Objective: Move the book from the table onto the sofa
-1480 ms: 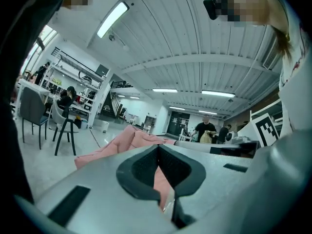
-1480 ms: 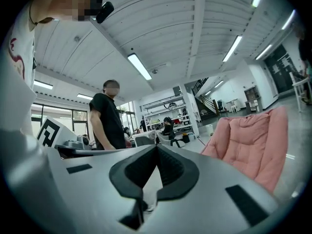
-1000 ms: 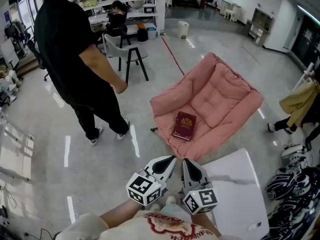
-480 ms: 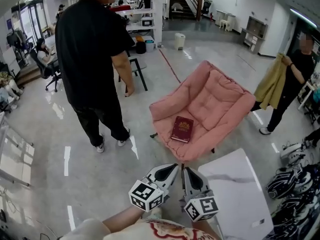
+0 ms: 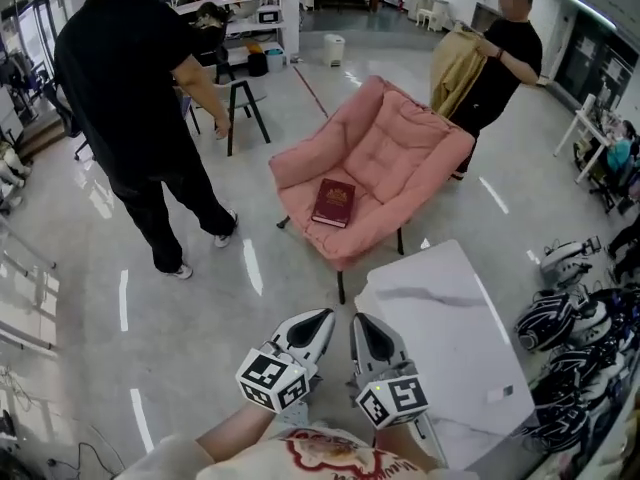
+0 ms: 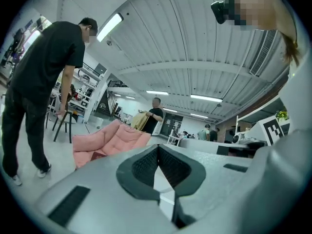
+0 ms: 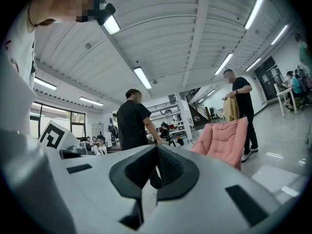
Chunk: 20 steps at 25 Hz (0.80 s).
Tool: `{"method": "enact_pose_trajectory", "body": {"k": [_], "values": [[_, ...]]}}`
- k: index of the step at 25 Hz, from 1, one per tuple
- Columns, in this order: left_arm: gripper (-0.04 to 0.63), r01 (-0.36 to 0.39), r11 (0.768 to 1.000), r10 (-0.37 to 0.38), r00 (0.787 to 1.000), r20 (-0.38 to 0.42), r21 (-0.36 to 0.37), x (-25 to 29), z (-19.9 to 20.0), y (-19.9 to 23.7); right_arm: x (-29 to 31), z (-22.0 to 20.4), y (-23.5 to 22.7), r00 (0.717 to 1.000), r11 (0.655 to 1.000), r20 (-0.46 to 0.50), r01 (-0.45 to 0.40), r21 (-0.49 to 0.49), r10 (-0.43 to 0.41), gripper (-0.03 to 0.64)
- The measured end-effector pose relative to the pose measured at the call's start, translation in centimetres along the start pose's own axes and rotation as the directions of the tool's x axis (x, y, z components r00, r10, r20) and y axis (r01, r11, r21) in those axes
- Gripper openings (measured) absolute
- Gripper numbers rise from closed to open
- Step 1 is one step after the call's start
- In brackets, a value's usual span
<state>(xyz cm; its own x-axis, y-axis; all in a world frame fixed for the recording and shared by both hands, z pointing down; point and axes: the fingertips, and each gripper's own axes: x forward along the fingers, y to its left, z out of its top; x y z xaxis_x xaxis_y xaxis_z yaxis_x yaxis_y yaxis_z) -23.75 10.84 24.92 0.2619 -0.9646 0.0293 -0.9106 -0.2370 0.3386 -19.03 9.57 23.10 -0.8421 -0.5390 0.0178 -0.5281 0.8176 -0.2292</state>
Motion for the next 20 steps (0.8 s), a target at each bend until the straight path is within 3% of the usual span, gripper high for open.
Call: {"method": "enact_pose_trajectory", "body": {"k": [9,15,20], "values": [[0.005,0.034,0.999,-0.034,0.999,-0.008,-0.003,-4.1,-0.9,-5.2,-5.7,-0.3,3.0,1.0,1.0,-0.025,0.004,-0.02,-0.004,-0.002],[0.005,0.031,0.999,-0.031,0.999,0.007,0.03,-5.3,0.4,-4.9,-5.7,0.8,4.5,1.0,0.999,0.022,0.014,-0.047,-0.013,-0.002],[0.005,0.014,0.999,-0.014,1.0,0.014,0.033,-6.3,0.5,-3.7,-5.0,0.0,4.9,1.0,1.0,0.007,0.004,0.004,-0.004,-0.002]]}}
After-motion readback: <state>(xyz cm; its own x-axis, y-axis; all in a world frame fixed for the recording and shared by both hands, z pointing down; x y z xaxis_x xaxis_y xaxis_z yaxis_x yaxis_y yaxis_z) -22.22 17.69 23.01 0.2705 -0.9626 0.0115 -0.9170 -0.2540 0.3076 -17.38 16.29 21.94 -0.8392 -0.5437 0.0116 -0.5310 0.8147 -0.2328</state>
